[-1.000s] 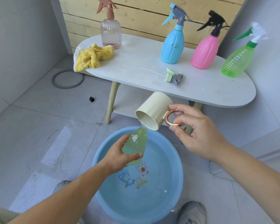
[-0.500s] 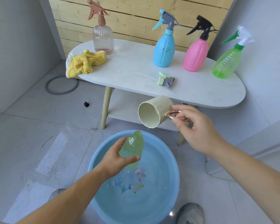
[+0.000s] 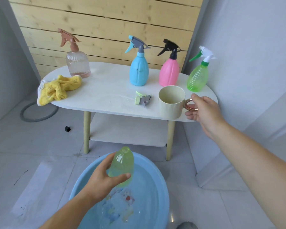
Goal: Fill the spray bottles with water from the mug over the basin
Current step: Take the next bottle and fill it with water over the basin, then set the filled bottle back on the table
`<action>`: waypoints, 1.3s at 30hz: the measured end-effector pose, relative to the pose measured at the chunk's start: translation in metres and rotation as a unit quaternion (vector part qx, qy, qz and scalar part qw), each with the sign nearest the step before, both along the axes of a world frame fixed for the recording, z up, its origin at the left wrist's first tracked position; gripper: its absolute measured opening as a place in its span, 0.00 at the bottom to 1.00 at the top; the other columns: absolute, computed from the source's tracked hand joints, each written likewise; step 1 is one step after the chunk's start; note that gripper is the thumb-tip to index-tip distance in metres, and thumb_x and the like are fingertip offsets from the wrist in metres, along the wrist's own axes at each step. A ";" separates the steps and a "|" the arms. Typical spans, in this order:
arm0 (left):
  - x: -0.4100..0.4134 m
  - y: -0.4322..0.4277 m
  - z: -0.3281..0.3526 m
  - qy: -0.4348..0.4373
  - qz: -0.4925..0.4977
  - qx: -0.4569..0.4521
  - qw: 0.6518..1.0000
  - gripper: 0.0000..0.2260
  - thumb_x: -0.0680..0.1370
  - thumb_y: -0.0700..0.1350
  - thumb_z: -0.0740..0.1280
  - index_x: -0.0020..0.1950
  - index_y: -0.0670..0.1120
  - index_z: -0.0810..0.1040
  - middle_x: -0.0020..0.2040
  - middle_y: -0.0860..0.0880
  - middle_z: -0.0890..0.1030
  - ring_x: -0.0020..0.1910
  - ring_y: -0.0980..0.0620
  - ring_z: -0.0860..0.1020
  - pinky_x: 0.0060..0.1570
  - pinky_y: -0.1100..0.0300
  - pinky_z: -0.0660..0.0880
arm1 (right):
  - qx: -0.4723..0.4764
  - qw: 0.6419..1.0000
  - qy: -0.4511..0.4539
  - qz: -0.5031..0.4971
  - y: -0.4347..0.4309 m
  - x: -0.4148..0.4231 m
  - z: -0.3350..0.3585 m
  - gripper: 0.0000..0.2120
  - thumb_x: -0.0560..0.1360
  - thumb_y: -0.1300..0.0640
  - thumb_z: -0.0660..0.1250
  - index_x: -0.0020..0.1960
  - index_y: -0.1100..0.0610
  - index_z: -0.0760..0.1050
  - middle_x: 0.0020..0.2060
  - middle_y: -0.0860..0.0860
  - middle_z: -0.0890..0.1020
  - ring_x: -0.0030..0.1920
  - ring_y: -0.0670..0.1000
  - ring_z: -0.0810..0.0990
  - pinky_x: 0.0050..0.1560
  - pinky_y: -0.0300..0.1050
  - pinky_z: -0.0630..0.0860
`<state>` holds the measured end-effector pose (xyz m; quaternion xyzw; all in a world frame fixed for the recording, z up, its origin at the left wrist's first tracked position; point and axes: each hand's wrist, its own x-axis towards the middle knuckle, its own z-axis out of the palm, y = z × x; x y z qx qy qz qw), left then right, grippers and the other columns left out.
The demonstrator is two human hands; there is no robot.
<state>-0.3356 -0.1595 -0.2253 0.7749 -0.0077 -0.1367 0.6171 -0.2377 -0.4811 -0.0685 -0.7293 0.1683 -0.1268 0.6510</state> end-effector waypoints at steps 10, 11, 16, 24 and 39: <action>0.006 -0.020 0.017 -0.014 -0.020 0.001 1.000 0.28 0.70 0.46 0.80 0.67 0.60 0.77 0.61 0.59 0.82 0.63 0.62 0.77 0.62 0.56 0.75 | 0.025 0.997 0.060 -0.048 -0.055 0.033 -0.007 0.10 0.77 0.50 0.63 0.47 0.57 0.70 0.44 0.59 0.77 0.32 0.55 0.77 0.31 0.43 0.75; 0.007 -0.022 0.019 -0.016 -0.023 0.001 1.000 0.27 0.70 0.46 0.80 0.66 0.60 0.77 0.60 0.58 0.83 0.63 0.62 0.78 0.61 0.56 0.75 | 0.024 0.997 0.063 -0.047 -0.057 0.035 -0.008 0.10 0.77 0.50 0.63 0.46 0.57 0.70 0.44 0.59 0.77 0.32 0.55 0.77 0.31 0.43 0.75; 0.012 -0.028 0.026 -0.024 -0.032 0.000 0.999 0.26 0.71 0.45 0.80 0.66 0.59 0.77 0.60 0.59 0.82 0.61 0.63 0.78 0.59 0.58 0.75 | 0.050 0.995 0.074 -0.047 -0.056 0.040 -0.012 0.14 0.80 0.49 0.64 0.55 0.59 0.70 0.47 0.57 0.74 0.36 0.56 0.81 0.38 0.47 0.81; 0.015 -0.031 0.031 -0.030 -0.036 -0.011 0.999 0.27 0.70 0.48 0.80 0.67 0.57 0.77 0.61 0.56 0.83 0.62 0.60 0.78 0.56 0.61 0.75 | 0.036 0.997 0.050 -0.055 -0.055 0.042 -0.021 0.15 0.79 0.51 0.67 0.59 0.60 0.72 0.48 0.51 0.74 0.46 0.55 0.84 0.51 0.51 0.83; 0.014 -0.023 0.037 -0.036 -0.030 -0.016 0.999 0.26 0.70 0.51 0.81 0.65 0.64 0.77 0.62 0.58 0.82 0.63 0.62 0.77 0.59 0.58 0.75 | -0.072 0.989 0.074 -0.104 -0.052 0.040 -0.019 0.29 0.75 0.41 0.67 0.71 0.52 0.65 0.55 0.50 0.80 0.39 0.55 0.83 0.46 0.51 0.83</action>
